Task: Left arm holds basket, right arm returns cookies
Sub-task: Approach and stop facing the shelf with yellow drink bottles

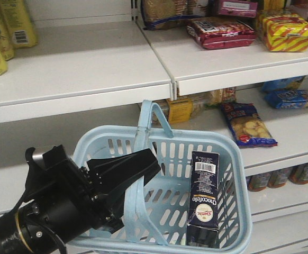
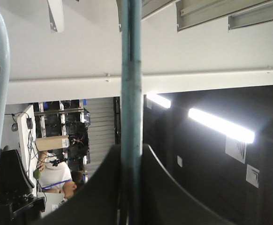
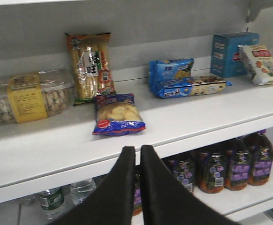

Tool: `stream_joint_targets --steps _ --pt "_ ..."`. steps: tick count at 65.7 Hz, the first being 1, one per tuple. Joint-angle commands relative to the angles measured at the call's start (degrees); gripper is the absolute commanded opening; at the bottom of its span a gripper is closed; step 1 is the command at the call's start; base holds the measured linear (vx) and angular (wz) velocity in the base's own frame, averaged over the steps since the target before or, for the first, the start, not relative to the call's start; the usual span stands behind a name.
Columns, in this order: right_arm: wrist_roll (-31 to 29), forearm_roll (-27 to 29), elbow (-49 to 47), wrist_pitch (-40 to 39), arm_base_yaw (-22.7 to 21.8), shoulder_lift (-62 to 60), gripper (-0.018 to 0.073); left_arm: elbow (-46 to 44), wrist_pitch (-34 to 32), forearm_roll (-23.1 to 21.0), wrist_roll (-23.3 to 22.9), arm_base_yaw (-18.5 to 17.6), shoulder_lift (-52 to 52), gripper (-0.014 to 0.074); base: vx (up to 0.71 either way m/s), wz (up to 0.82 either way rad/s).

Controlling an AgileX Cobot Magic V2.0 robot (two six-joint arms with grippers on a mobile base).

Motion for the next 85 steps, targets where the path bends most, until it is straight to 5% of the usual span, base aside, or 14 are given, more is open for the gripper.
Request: stream_joint_targets --steps 1,85 --pt "-0.17 -0.25 1.05 -4.12 -0.32 -0.71 -0.0011 -2.05 -7.8 -1.5 0.36 -0.34 -1.73 -0.0003 0.06 0.36" --pt "-0.17 -0.25 1.05 -4.16 -0.32 -0.71 -0.0011 -2.05 -7.8 -1.5 0.36 -0.34 -1.73 -0.0003 0.05 0.22"
